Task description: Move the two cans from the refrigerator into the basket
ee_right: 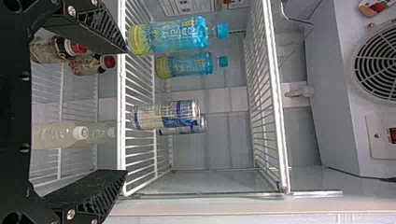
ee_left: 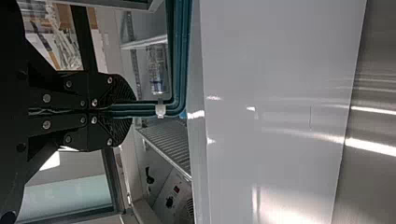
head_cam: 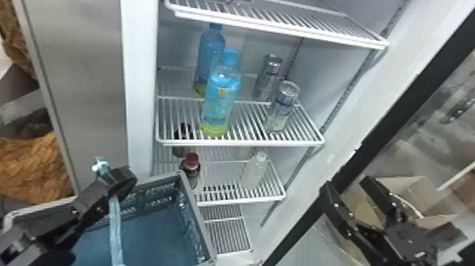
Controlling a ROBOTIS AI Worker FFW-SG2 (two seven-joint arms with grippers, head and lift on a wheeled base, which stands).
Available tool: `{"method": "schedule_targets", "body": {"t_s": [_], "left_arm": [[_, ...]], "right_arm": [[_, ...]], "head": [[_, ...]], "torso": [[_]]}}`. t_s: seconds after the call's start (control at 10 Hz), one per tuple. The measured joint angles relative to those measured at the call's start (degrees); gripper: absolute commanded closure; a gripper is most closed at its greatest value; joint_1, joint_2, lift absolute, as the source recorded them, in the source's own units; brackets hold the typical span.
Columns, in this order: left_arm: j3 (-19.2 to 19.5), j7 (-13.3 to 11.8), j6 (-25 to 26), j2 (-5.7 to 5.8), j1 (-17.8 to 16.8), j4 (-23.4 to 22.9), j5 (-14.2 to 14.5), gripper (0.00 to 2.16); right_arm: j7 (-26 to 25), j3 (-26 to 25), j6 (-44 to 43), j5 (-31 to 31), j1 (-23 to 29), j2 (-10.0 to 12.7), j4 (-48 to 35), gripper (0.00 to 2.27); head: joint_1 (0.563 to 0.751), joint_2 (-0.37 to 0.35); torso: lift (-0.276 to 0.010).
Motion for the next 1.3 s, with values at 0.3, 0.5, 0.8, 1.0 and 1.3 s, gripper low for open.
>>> {"method": "schedule_targets", "body": {"t_s": [0.3, 0.5, 0.8, 1.0, 1.3], "left_arm": [[-0.02, 0.04, 0.16, 0.04, -0.19, 0.00, 0.00, 1.20], [-0.21, 0.09, 0.22, 0.09, -0.41, 0.00, -0.03, 1.20], [-0.47, 0.21, 0.28, 0.09, -0.93, 0.00, -0.16, 1.20], [-0.56, 0.22, 0.29, 0.09, -1.22, 0.00, -0.12, 1.20], [-0.59, 0.31, 0.29, 0.09, -1.39, 0.00, -0.08, 1.20]], "right_arm": [[-0.81, -0.03, 2.43, 2.14, -4.81, -0.17, 1.95, 0.13], [-0.81, 0.02, 3.05, 3.66, -9.21, -0.72, 5.19, 0.13], [-0.81, 1.09, 3.69, 5.35, -15.41, -1.88, 10.13, 0.13], [-0.85, 2.69, 3.82, 5.77, -18.96, -2.67, 13.19, 0.13], [-1.13, 4.57, 4.39, 6.98, -24.41, -3.29, 17.14, 0.13]], "head": [[0.695, -0.350], [0.695, -0.350], [0.695, -0.350], [0.695, -0.350], [0.695, -0.350]], "torso": [[-0.035], [-0.035], [-0.035], [-0.035], [-0.035]]}}
